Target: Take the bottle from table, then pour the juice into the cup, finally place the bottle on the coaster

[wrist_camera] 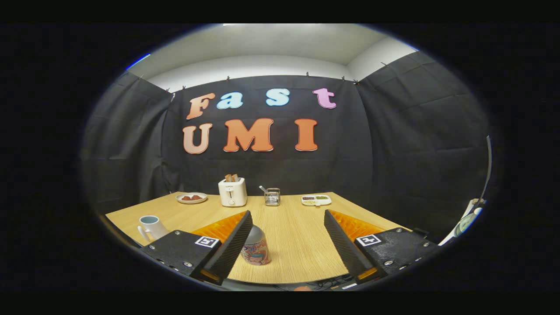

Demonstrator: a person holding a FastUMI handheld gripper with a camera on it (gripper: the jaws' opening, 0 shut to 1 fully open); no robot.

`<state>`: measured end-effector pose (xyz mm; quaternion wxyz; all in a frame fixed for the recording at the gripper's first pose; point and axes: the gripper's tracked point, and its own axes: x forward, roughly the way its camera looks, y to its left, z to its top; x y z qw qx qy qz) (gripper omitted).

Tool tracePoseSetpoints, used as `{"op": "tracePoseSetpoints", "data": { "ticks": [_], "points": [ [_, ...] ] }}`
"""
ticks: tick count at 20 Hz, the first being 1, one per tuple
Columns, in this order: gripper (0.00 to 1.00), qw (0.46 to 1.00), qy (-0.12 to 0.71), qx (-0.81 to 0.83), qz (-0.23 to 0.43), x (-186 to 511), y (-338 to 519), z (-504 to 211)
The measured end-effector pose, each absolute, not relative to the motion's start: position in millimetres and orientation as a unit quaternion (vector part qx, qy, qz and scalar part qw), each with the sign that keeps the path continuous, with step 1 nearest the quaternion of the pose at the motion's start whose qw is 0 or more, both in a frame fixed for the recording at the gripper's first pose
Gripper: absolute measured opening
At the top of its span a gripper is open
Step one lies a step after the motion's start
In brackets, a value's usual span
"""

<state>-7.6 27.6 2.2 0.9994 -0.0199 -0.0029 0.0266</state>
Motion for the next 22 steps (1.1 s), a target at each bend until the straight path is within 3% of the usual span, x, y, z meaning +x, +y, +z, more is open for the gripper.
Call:
{"op": "tracePoseSetpoints", "data": {
  "ticks": [7,22],
  "points": [
    [0.98,0.999,0.002,-0.016,0.044,-10.4,43.7,-3.5],
    [0.98,0.995,0.058,-0.044,0.064,19.1,91.8,-87.2]
  ]
}}
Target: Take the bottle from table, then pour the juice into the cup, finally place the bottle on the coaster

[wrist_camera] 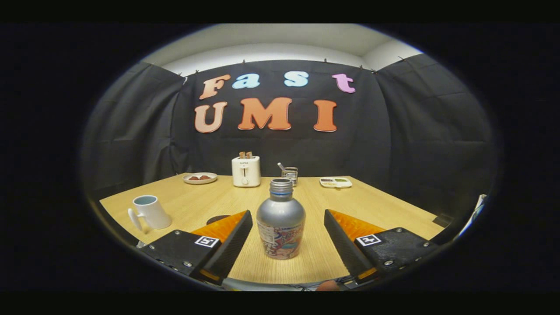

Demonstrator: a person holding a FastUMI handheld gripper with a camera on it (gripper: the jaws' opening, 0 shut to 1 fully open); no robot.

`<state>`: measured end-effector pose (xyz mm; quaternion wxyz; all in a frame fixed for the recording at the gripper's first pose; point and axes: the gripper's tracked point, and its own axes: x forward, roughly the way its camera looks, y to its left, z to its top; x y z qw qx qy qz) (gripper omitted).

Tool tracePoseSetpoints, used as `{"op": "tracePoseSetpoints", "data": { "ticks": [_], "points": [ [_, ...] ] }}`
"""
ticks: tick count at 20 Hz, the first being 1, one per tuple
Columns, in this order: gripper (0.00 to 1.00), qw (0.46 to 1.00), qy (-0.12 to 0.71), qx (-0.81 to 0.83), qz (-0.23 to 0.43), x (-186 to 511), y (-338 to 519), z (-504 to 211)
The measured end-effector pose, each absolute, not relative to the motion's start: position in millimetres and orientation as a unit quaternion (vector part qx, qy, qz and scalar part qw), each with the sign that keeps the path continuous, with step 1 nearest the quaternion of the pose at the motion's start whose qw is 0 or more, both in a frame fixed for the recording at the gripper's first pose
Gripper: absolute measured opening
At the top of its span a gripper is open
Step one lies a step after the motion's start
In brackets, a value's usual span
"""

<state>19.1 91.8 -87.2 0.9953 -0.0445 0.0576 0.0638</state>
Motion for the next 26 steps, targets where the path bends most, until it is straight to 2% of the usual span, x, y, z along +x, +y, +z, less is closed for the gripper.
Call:
{"op": "tracePoseSetpoints", "data": {
  "ticks": [13,21,26],
  "points": [
    [0.98,0.991,0.108,-0.018,0.073,41.5,100.8,-134.8],
    [0.81,0.990,0.126,-0.027,0.060,46.8,98.4,-148.4],
    [0.76,0.989,0.125,-0.045,0.061,44.5,107.5,-133.3]
  ]
}}
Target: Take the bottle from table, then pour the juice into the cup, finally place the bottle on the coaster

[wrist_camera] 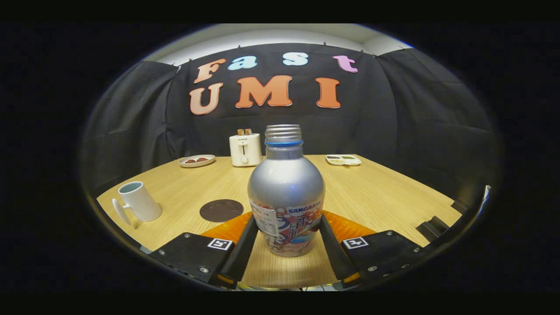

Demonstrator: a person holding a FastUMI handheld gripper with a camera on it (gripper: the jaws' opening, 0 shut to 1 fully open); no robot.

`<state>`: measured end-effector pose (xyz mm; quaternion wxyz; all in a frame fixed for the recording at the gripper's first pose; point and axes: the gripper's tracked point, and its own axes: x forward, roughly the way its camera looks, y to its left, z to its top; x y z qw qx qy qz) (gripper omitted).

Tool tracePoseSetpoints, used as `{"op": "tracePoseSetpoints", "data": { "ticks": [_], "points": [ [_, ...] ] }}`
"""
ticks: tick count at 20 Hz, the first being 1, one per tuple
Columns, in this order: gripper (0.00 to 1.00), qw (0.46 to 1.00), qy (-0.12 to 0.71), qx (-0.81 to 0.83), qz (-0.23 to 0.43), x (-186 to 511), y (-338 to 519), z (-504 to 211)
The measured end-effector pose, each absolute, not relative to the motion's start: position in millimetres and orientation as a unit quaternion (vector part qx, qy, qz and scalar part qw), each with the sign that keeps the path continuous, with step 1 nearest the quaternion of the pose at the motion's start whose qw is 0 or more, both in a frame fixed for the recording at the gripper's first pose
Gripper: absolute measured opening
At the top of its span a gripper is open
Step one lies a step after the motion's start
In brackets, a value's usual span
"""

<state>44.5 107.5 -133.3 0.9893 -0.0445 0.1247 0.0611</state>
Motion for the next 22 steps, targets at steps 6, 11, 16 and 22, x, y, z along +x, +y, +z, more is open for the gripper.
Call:
{"op": "tracePoseSetpoints", "data": {
  "ticks": [6,11,16,22],
  "points": [
    [0.76,0.988,0.094,-0.106,0.068,41.4,136.8,-96.3],
    [0.76,0.978,0.076,-0.173,0.085,38.2,174.6,-77.2],
    [0.76,0.961,0.060,-0.259,0.080,37.8,200.4,-67.6],
    [0.76,0.934,0.044,-0.348,0.069,38.0,224.0,-67.0]
  ]
}}
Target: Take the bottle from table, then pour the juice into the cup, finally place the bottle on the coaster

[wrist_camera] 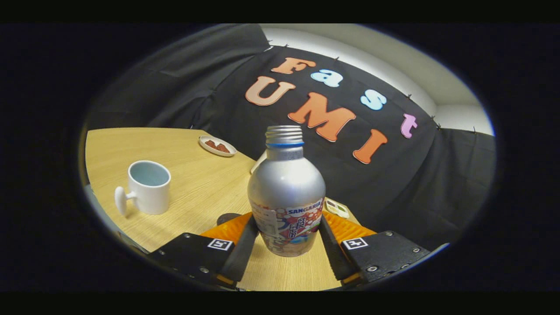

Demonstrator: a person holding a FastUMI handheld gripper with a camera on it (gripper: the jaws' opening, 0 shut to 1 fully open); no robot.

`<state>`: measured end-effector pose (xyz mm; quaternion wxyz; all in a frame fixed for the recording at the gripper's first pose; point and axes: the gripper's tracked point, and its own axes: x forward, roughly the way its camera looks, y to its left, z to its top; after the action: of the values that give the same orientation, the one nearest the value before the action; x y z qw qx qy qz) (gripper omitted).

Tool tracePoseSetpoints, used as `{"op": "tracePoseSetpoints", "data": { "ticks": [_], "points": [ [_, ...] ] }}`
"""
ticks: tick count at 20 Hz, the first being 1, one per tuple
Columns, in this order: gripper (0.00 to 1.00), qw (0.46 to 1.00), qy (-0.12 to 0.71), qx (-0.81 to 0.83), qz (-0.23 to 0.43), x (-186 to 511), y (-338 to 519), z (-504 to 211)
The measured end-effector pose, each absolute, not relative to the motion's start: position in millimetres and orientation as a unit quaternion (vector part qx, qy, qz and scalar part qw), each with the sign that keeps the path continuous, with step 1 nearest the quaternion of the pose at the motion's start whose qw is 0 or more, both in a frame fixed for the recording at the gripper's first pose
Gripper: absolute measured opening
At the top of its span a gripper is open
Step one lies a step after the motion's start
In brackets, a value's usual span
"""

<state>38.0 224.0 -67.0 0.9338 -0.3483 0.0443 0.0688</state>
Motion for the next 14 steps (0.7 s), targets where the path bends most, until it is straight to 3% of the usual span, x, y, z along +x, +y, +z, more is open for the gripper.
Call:
{"op": "tracePoseSetpoints", "data": {
  "ticks": [14],
  "points": [
    [0.76,0.848,0.022,-0.524,0.078,43.1,261.4,-92.6]
  ]
}}
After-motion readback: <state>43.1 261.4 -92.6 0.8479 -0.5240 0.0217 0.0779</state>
